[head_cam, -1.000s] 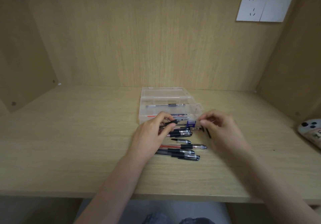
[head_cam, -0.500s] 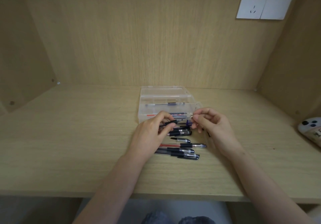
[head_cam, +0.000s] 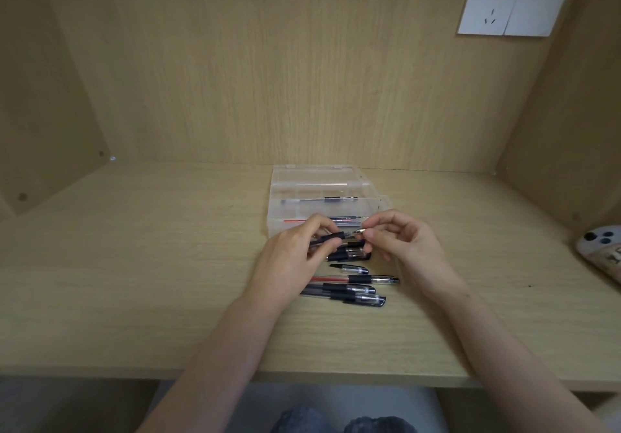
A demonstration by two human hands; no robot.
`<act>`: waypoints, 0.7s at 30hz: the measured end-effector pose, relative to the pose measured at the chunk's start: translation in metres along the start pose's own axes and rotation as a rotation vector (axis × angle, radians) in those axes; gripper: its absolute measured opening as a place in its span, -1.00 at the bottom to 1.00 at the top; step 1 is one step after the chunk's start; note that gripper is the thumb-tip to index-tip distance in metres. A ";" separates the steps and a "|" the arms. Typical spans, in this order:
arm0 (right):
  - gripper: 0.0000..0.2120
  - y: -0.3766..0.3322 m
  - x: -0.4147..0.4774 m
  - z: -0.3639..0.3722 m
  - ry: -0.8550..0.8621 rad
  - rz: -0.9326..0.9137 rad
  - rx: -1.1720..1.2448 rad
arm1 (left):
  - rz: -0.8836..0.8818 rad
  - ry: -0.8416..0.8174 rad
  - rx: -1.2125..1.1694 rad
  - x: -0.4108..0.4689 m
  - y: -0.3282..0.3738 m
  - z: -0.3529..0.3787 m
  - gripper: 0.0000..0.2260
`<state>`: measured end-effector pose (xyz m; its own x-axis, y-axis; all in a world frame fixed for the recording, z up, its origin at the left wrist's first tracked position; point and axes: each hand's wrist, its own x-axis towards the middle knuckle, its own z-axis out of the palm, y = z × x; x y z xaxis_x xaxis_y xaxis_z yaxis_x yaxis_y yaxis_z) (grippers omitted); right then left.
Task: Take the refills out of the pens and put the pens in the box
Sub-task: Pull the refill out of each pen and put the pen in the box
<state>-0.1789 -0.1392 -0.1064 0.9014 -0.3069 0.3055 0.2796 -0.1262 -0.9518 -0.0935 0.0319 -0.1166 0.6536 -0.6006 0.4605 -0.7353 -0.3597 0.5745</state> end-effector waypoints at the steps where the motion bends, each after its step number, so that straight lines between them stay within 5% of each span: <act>1: -0.90 0.001 0.000 0.000 -0.005 0.002 -0.005 | 0.002 -0.002 0.005 0.000 0.001 0.000 -0.85; 10: -0.95 0.008 0.001 0.005 -0.031 0.006 -0.120 | 0.037 0.007 0.015 -0.001 0.002 0.000 -0.87; 14: -0.73 0.008 -0.001 0.006 -0.027 -0.007 -0.210 | 0.041 0.009 0.005 -0.001 0.002 0.000 -0.87; 21: -0.95 0.010 -0.001 0.004 -0.061 -0.014 -0.193 | 0.064 0.012 0.004 -0.002 0.002 0.000 -0.88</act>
<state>-0.1755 -0.1369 -0.1163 0.9178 -0.2468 0.3110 0.2290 -0.3107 -0.9225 -0.0963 0.0320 -0.1165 0.6072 -0.6139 0.5044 -0.7764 -0.3236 0.5409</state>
